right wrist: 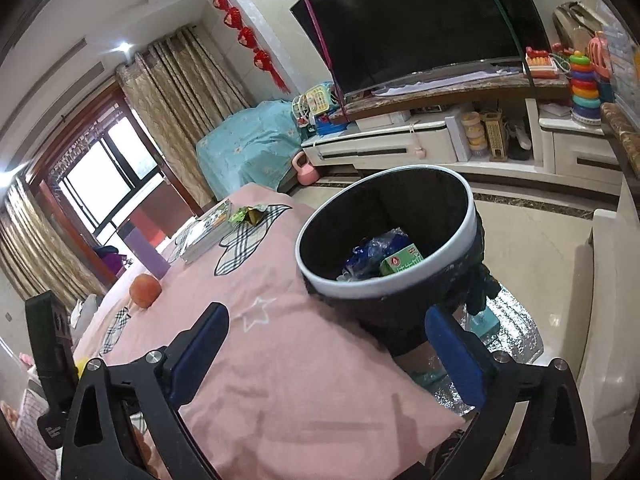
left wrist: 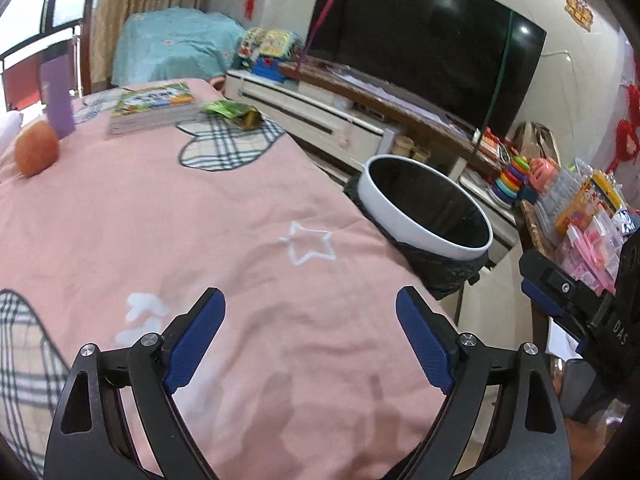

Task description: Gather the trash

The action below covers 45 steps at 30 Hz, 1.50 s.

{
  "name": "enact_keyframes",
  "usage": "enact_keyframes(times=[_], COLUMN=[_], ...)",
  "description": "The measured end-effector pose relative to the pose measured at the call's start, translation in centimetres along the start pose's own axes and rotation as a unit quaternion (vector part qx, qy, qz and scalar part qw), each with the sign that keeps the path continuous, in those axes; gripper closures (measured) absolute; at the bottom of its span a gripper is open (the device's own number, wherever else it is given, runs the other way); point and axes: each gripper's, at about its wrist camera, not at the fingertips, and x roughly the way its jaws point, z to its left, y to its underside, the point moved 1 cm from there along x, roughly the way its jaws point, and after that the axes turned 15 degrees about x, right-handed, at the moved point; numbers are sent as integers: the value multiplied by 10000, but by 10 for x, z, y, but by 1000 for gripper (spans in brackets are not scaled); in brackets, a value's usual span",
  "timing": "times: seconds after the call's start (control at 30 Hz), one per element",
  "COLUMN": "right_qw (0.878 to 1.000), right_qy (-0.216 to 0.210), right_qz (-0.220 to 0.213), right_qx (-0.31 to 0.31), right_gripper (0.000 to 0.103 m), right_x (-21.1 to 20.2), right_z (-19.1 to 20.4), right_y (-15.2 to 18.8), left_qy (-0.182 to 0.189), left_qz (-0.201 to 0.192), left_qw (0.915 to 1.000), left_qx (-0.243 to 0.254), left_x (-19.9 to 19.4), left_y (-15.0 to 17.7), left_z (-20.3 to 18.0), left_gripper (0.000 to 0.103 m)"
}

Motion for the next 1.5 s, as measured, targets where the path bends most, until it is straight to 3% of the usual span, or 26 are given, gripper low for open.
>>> enact_keyframes(times=[0.23, 0.4, 0.47, 0.5, 0.6, 0.73, 1.13, 1.5], right_qw=[9974, 9926, 9901, 9867, 9774, 9622, 9695, 9718], right_qy=[89, 119, 108, 155, 213, 466, 603, 604], right_qz=[-554, -944, -1037, -1192, -1618, -2128, -1680, -1724], right_qx=[-449, -749, -942, -1099, -1342, -1633, -1678, -1494], right_gripper=[2, 2, 2, 1, 0, 0, 0, 0], right_x=[-12, -25, -32, -40, -60, -69, -36, -37], right_z=[6, 16, 26, 35, 51, 63, 58, 46], right_y=[24, 26, 23, 19, 15, 23, 58, 63], left_qy=[-690, -895, -1152, -1306, -1734, -1861, -2052, -2097], left_qz=[-750, -706, -895, -997, -1265, -1281, -1215, -1217], left_qw=[9946, 9928, 9884, 9854, 9755, 9732, 9705, 9697], left_qx=[217, 358, 421, 448, 483, 423, 353, 288], left_x=[-30, -39, -50, -56, -68, -68, -65, -70], left_y=[25, 20, 12, 10, 12, 23, 49, 56], left_z=[-1, 2, 4, 4, 6, 9, 12, 13], left_gripper=[8, 8, 5, 0, 0, 0, 0, 0])
